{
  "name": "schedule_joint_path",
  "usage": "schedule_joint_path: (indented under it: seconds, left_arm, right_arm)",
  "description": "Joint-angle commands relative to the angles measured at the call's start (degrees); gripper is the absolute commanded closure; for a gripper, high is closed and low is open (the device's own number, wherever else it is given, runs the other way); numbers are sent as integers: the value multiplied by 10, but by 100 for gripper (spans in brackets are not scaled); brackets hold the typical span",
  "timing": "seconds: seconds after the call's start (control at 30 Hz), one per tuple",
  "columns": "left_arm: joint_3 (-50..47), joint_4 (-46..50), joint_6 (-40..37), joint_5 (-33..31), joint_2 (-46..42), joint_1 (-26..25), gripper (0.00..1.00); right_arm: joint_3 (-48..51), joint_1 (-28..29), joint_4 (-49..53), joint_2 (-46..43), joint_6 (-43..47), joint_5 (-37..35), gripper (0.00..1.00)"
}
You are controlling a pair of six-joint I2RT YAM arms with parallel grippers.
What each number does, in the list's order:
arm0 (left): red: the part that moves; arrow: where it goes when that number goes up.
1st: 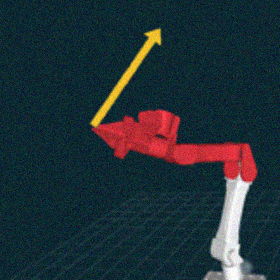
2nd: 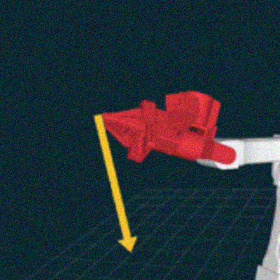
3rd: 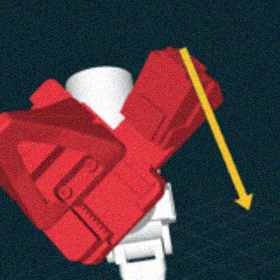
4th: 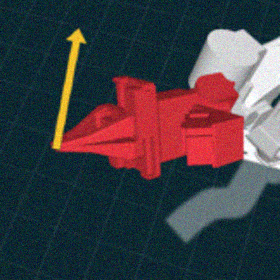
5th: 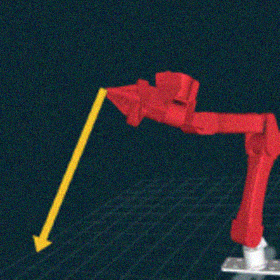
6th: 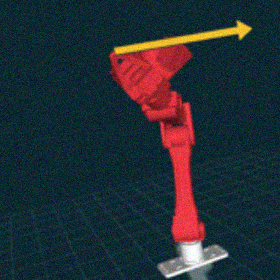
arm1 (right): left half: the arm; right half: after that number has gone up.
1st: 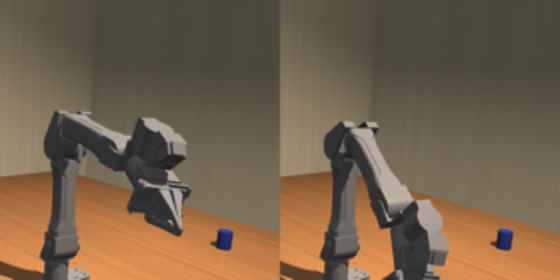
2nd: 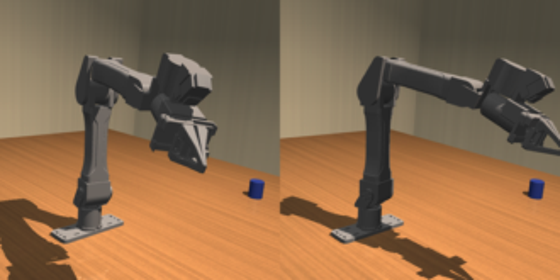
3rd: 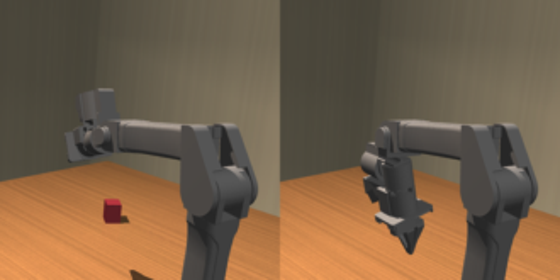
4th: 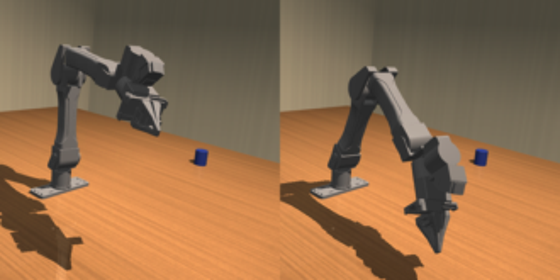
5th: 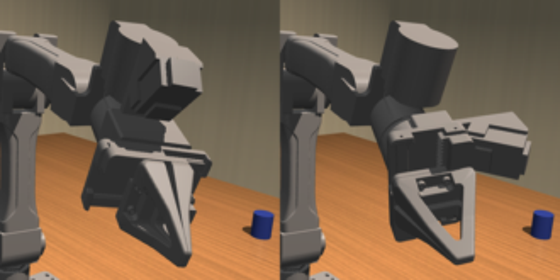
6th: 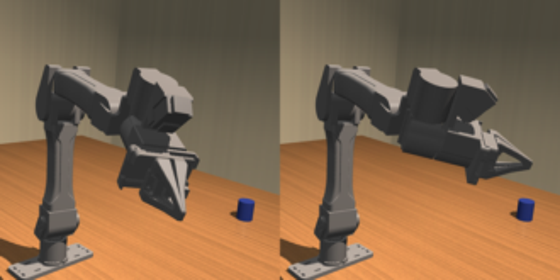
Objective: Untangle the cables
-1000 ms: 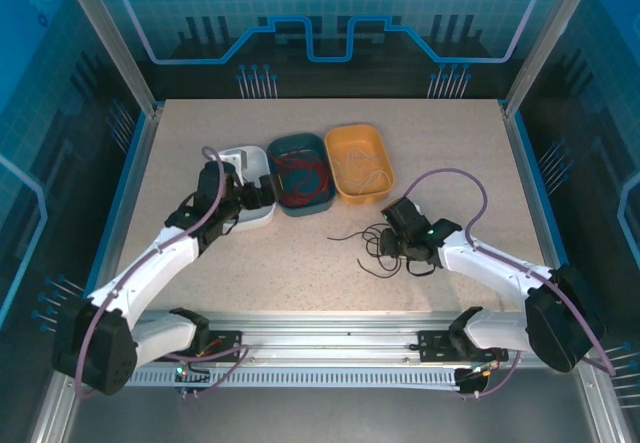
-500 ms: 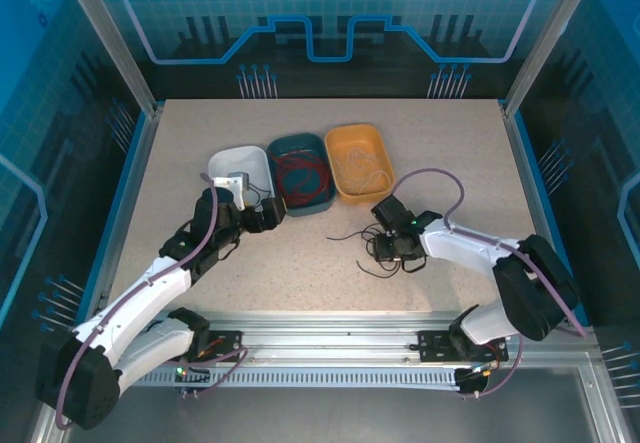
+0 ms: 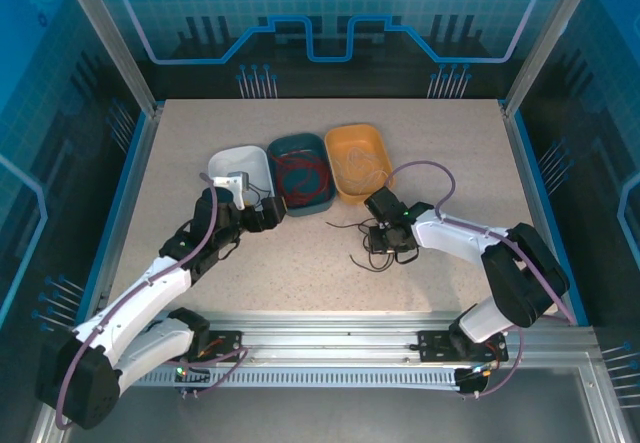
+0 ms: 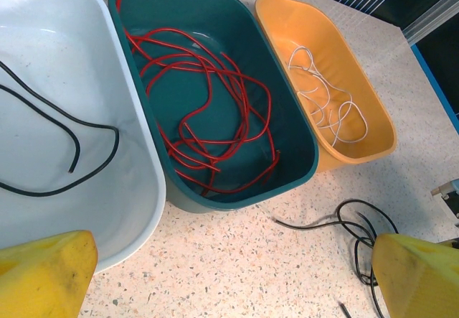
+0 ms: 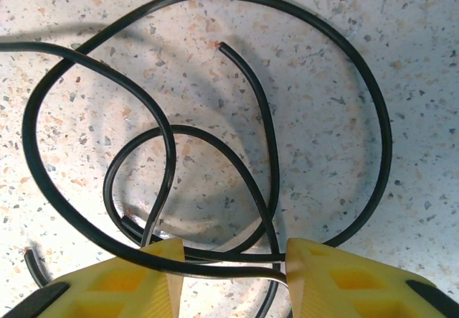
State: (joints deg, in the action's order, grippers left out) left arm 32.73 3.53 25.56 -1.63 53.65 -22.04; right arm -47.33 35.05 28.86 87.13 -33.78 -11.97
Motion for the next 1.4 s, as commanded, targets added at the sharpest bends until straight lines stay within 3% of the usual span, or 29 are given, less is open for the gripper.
schedule_joint_path:
  seconds: [0.0,0.5,0.7,0.83,1.37]
  left_arm:
    - [-1,-19,4,12,4,-4,1]
    - [0,-8,5,10,5,-3,1]
    - [2,-9,-3,15,6,-4,1]
    - [3,-14,-10,21,6,-4,1]
    - [2,-91,-27,109,50,-28,1]
  right_arm:
    - [-14,-7,-2,-11,6,-12,58]
    - [-63,-6,-11,43,28,-12,55]
    - [-68,-4,-2,27,30,-7,81]
    - [-67,0,15,-8,28,-10,91]
    - [-53,2,94,-225,0,5,98]
